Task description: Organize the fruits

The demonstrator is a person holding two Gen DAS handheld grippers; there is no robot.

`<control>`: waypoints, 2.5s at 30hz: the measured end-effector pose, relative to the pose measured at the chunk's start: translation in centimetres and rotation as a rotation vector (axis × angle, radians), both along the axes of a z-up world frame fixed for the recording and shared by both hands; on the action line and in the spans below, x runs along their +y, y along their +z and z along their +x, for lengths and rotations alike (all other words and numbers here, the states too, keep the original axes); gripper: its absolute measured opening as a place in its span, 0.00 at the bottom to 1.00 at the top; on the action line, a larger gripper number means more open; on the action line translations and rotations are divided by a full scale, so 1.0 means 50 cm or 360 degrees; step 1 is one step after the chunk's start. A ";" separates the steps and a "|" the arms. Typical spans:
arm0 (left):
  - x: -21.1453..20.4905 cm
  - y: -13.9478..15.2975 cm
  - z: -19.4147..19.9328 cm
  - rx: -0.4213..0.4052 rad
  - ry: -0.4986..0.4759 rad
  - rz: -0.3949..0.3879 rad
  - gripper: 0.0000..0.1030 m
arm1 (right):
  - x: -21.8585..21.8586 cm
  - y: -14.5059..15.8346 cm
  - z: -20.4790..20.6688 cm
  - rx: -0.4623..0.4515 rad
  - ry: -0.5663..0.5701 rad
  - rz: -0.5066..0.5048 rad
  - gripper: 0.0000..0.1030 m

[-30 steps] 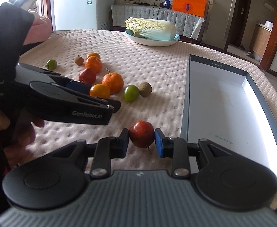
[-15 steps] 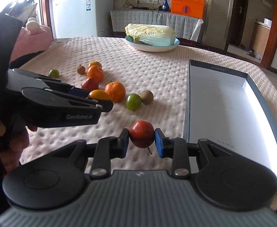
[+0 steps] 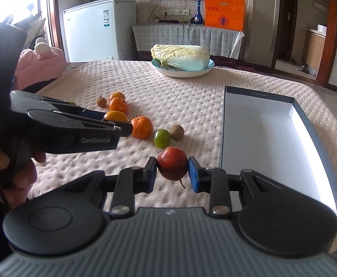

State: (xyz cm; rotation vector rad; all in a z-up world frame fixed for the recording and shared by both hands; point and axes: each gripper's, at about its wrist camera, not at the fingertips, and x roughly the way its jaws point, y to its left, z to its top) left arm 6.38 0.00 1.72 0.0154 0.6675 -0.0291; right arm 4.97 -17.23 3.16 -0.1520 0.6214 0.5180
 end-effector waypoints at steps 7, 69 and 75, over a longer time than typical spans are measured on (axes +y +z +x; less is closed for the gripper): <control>-0.036 0.009 0.002 -0.0011 -0.0015 -0.0004 0.37 | -0.034 0.015 -0.001 -0.0026 -0.0037 0.0050 0.32; -0.309 -0.005 0.159 -0.0081 -0.0323 -0.0067 0.72 | -0.204 -0.019 0.060 0.0100 -0.0418 0.0011 0.32; -0.287 0.007 0.139 -0.0101 -0.0297 -0.0060 0.74 | -0.211 -0.025 0.075 0.0101 -0.0444 0.0036 0.32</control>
